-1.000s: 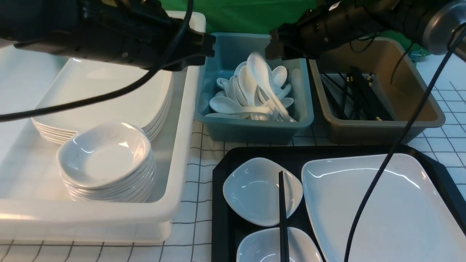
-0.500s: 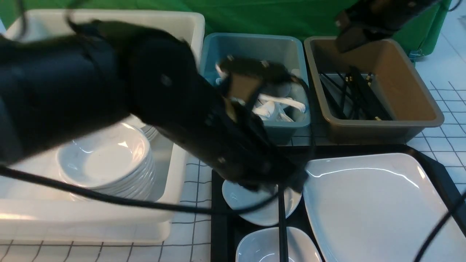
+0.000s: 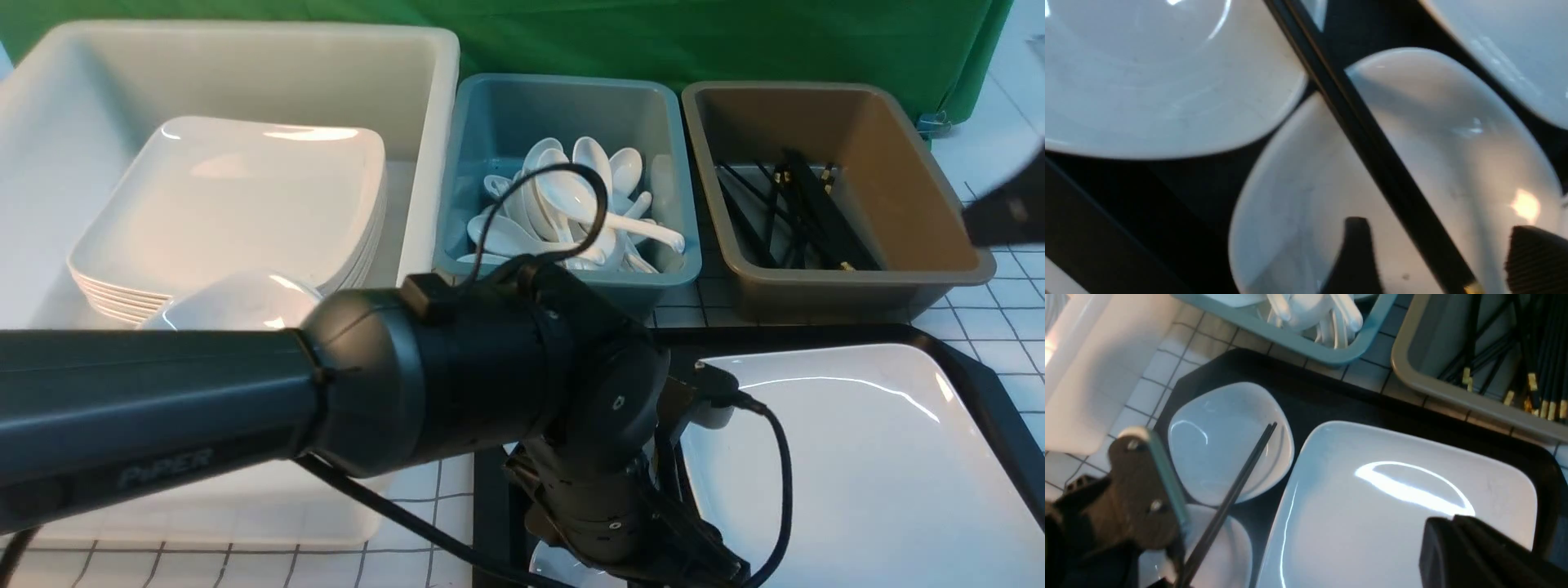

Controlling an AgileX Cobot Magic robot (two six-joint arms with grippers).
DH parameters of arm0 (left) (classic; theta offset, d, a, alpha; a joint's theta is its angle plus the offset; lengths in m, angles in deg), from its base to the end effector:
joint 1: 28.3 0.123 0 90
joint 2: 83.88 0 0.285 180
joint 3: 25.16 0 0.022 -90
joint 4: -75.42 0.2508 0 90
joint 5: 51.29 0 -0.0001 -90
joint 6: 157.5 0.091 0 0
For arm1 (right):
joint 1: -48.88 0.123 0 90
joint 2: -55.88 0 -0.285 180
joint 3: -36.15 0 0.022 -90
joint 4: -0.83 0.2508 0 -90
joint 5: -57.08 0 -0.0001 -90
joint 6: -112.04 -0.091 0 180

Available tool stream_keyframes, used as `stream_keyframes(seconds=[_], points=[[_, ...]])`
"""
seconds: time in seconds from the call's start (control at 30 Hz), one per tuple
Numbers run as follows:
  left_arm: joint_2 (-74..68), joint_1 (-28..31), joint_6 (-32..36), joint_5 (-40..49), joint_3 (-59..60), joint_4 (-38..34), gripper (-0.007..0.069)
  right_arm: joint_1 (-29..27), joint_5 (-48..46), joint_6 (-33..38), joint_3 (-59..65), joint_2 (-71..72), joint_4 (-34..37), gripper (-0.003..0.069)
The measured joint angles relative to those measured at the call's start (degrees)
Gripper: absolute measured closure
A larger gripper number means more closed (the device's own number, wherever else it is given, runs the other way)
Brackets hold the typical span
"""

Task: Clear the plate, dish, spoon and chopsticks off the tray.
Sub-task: Use the left arm to grab a pair of chopsticks from the plate

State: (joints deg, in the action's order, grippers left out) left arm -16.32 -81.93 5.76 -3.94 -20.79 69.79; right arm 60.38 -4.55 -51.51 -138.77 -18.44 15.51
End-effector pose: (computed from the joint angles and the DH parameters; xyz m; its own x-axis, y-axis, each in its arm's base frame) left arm 0.2126 -0.2998 0.2057 -0.8200 0.5227 -0.2334 0.5628 0.8107 -0.1616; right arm 0.2136 0.0642 0.3969 -0.6888 -0.3018 -0.6591 -0.4521 0.8896 0.0651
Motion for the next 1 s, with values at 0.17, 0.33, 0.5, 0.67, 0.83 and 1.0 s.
stream_keyframes(seconds=[0.17, 0.33, 0.5, 0.67, 0.83, 1.0], points=[[-2.1, 0.1, -1.4, -0.6, 0.0, 1.0, 0.005, 0.0, 0.5, -1.4, 5.1, 9.2, 0.0, 0.061], [-4.0, 0.2, -1.4, -0.6, 0.0, 1.2, 0.0114, 0.0, 1.3, -1.4, 5.5, 13.6, 0.1, 0.0601], [-4.5, 0.2, -1.4, -0.1, 0.0, 1.2, 0.0282, 0.0, 1.5, -1.5, 5.5, 14.3, 0.1, 0.0589], [-4.6, 0.2, -1.4, 2.0, 0.0, 1.2, 0.0534, 0.0, 1.3, -2.6, 5.5, 14.3, 0.1, 0.058], [-4.5, 0.2, -0.6, 2.8, 0.0, -0.3, 0.0533, 0.0, 1.3, -2.8, 5.5, 14.3, 0.1, 0.0573], [-1.4, 0.2, 0.4, 3.4, -0.7, -1.0, 0.0533, 0.0, 1.3, -2.8, 5.5, 14.3, 0.2, 0.0567]])
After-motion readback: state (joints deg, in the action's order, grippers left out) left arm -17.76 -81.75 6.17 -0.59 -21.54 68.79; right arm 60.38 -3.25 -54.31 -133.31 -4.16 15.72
